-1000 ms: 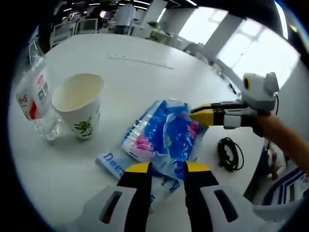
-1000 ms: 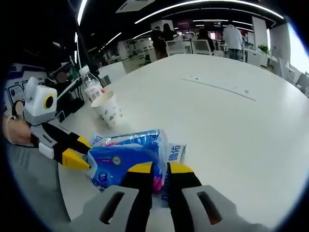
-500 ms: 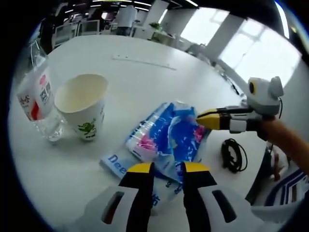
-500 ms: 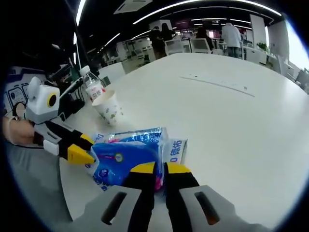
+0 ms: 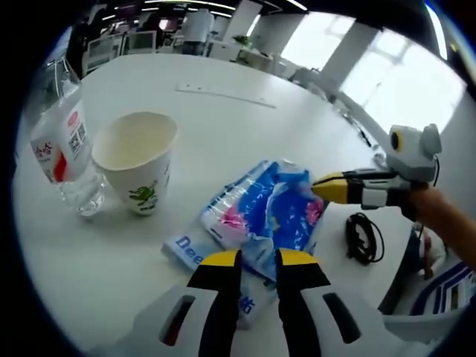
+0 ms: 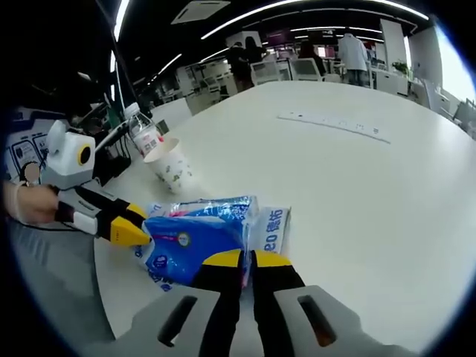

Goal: Arrange the tabletop items into an orderly group along one side of the table until the central work area is clear of visible clutter.

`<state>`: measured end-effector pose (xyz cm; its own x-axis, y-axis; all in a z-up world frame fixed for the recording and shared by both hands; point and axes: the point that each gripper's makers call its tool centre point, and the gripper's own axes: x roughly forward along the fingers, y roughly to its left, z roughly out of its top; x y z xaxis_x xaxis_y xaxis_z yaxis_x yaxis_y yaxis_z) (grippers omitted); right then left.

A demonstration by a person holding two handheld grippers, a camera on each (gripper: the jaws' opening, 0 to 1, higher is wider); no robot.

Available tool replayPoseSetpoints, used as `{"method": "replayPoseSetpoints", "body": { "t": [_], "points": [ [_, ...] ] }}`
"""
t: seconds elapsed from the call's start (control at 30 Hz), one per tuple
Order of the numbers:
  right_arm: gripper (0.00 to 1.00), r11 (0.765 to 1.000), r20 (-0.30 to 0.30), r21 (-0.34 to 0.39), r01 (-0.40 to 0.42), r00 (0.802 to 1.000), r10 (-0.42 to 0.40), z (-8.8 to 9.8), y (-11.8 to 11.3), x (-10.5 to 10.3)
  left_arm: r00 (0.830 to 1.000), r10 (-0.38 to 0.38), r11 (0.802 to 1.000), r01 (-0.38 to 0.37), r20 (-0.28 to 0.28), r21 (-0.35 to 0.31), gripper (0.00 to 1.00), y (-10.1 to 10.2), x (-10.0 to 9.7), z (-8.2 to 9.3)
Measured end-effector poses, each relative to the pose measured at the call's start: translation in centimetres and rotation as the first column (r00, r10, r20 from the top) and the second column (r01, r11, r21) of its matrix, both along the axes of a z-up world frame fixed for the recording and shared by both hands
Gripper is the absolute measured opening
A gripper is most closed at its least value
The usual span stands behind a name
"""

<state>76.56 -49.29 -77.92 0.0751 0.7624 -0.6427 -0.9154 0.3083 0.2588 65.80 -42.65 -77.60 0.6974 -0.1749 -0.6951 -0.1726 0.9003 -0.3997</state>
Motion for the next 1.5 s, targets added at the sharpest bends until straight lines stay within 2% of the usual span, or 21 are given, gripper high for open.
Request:
{"method": "replayPoseSetpoints", "body": {
  "t": [0.87, 0.97, 1.23, 1.5],
  "points": [
    [0.00, 1.000, -0.022, -0.002, 0.020, 1.000, -0.020, 0.0, -0.7, -0.7, 1.000, 0.004, 1.000, -0.004, 0.006, 0.010, 0.08, 0.6, -0.1, -0.2],
    [0.00, 1.000, -0.025, -0.004, 0.020, 0.999, -0.020, 0.1, -0.7, -0.8, 1.000, 0.007, 1.000, -0.008, 0.008, 0.009, 0.03, 0.9, 0.1, -0.3],
    [0.00, 1.000, -0.028, -0.004, 0.023, 0.999, -0.023, 0.2, -0.8, -0.9, 1.000, 0.011, 1.000, -0.011, 0.004, 0.018, 0.00, 1.6, 0.5, -0.6],
    [0.00, 0.999, -0.030, 0.005, 0.033, 0.999, -0.033, 0.3, -0.9, -1.1, 1.000, 0.012, 1.000, -0.012, 0.013, 0.029, 0.00, 1.6, 0.2, -0.2]
  ]
}}
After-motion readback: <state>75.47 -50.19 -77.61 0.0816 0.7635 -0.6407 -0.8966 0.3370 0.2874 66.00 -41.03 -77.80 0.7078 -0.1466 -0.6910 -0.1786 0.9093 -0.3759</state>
